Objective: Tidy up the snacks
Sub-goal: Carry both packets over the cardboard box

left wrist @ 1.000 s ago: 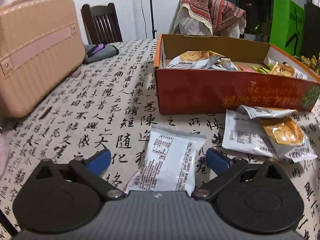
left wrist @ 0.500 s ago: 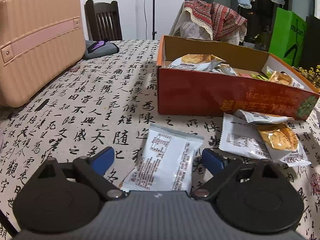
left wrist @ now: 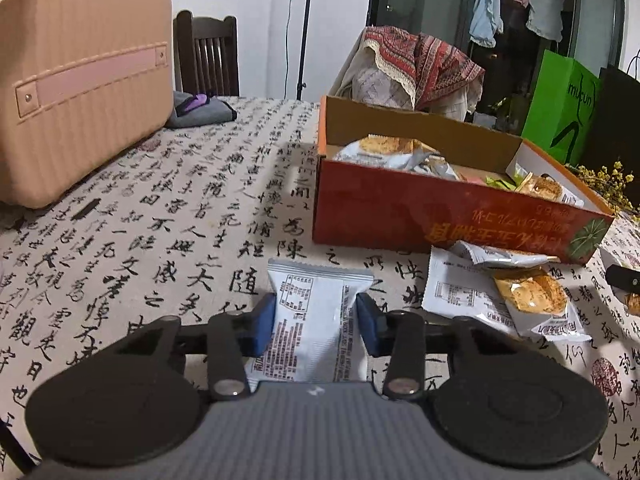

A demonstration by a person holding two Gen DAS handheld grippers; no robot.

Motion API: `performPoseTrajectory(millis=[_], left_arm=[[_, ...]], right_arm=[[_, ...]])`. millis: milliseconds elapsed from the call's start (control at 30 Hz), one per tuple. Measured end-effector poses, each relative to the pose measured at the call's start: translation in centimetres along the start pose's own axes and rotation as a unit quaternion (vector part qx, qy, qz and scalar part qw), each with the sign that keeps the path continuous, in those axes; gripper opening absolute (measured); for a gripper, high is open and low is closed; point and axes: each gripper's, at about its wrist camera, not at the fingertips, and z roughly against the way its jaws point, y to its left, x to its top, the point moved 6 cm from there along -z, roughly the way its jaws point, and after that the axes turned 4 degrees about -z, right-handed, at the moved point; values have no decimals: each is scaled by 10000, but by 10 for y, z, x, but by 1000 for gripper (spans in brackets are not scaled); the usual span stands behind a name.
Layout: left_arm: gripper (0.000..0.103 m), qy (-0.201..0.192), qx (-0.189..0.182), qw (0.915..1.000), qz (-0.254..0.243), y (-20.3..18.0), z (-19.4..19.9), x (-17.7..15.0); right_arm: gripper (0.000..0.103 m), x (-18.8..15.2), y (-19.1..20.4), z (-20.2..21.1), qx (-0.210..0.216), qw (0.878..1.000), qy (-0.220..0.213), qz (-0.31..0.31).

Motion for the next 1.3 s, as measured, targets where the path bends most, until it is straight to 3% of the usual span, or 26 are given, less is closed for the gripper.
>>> performPoseTrajectory(millis=[367, 667, 1300], left_arm=[[43, -591, -215, 9980, -21, -15, 29, 33], [43, -880, -464, 9950, -133, -44, 35, 69], [43, -1101, -602, 9919, 210, -79, -9, 143]], right_arm=[[45, 9, 14, 12, 2, 9997, -135, 225], [45, 37, 28, 18, 61, 9991, -315, 275], [45, 108, 50, -33, -38, 9982, -594, 91]])
